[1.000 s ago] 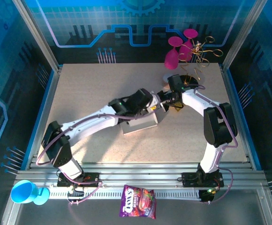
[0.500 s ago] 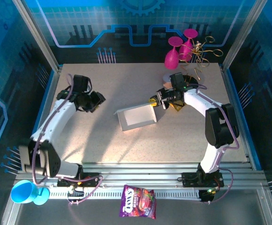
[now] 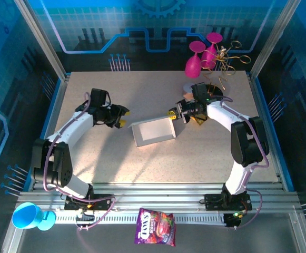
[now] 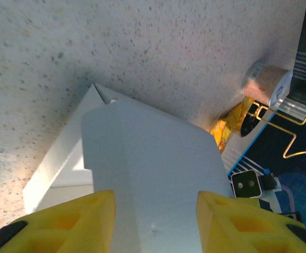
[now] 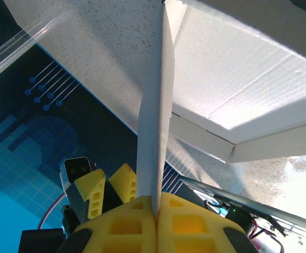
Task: Fold the paper box
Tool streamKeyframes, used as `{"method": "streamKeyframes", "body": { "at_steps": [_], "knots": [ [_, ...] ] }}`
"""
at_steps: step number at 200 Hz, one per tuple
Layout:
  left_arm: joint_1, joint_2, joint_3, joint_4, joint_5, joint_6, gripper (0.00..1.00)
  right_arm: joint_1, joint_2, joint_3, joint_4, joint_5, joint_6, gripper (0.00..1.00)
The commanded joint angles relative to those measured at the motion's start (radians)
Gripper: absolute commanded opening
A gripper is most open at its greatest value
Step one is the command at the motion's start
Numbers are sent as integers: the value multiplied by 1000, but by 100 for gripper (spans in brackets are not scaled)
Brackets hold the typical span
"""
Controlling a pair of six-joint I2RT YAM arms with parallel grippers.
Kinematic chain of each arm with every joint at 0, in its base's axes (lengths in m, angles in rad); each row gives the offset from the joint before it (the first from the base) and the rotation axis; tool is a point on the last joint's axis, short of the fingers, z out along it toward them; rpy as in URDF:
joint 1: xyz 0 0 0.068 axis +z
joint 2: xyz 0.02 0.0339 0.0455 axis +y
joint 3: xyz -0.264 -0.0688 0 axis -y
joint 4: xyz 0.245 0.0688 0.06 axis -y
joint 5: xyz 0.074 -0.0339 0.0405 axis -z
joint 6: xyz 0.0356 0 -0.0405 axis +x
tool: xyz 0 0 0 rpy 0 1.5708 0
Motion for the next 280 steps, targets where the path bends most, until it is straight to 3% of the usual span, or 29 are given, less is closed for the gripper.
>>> {"method": "streamKeyframes", "body": {
  "at_steps": [1,53,166,212,280],
  "knots": [
    [-32,19,15,13,49,-33,45,-3,-33,-13,21,-24,20,0],
    [-33,-17,-35,-3,20,-34,45,-3,-23,-17,34,-28,24,0],
    [-79,7,-45,179,89,-211,43,-1,-12,-20,93,-42,74,0],
    [-79,16,-38,179,89,-213,29,1,-20,-16,86,-45,71,0],
    [-79,16,-33,139,78,-176,25,1,-14,-17,50,-37,27,0]
  ]
}}
